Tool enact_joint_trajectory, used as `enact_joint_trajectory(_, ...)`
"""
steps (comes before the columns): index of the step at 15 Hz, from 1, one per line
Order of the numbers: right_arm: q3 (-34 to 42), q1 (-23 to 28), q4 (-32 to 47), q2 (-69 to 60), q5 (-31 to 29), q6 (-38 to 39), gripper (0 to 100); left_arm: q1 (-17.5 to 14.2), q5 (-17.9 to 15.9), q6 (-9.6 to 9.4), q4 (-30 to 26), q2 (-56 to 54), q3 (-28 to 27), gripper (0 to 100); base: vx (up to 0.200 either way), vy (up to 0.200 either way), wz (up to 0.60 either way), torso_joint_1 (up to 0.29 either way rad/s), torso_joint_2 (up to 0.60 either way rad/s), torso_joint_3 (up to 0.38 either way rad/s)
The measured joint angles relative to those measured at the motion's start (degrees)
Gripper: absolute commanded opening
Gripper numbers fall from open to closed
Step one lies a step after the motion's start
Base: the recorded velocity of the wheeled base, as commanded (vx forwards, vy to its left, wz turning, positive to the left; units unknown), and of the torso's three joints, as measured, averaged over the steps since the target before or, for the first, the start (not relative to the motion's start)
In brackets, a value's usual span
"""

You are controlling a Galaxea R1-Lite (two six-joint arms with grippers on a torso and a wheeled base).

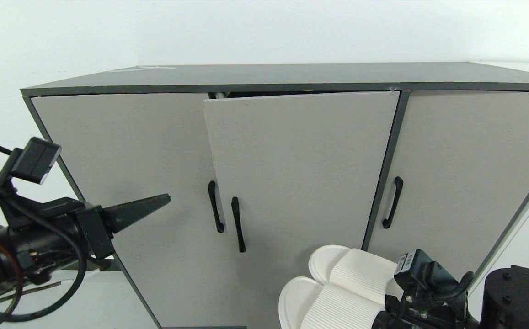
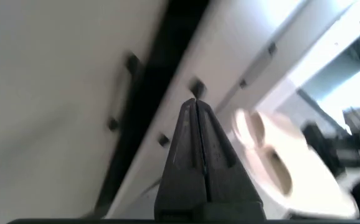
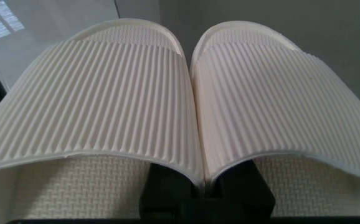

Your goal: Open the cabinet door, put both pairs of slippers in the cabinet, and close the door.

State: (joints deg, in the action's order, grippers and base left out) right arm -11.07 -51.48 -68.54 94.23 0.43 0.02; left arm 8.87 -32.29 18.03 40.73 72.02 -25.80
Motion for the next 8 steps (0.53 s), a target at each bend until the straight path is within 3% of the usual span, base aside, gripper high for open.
enact_joint_trajectory(2, 0.00, 0.00, 0.00, -0.13, -0.10, -0.02, 0, -0.96, 0.11, 3.62, 0.57, 3.19, -3.94, 0, 0.000, 0.000, 0.00, 0.000, 0.00, 0.000)
enact_joint_trajectory(3, 0.00, 0.00, 0.02, -0.24, -0.13, -0.02, 0, -1.11, 0.11, 4.46, 1.08, 4.35, -5.23, 0, 0.000, 0.000, 0.00, 0.000, 0.00, 0.000)
enact_joint_trajectory(8, 0.00, 0.00, 0.00, -0.46, -0.02, -0.02, 0, -0.80, 0.05, 4.74, 3.45, 9.56, -9.57, 0, 0.000, 0.000, 0.00, 0.000, 0.00, 0.000)
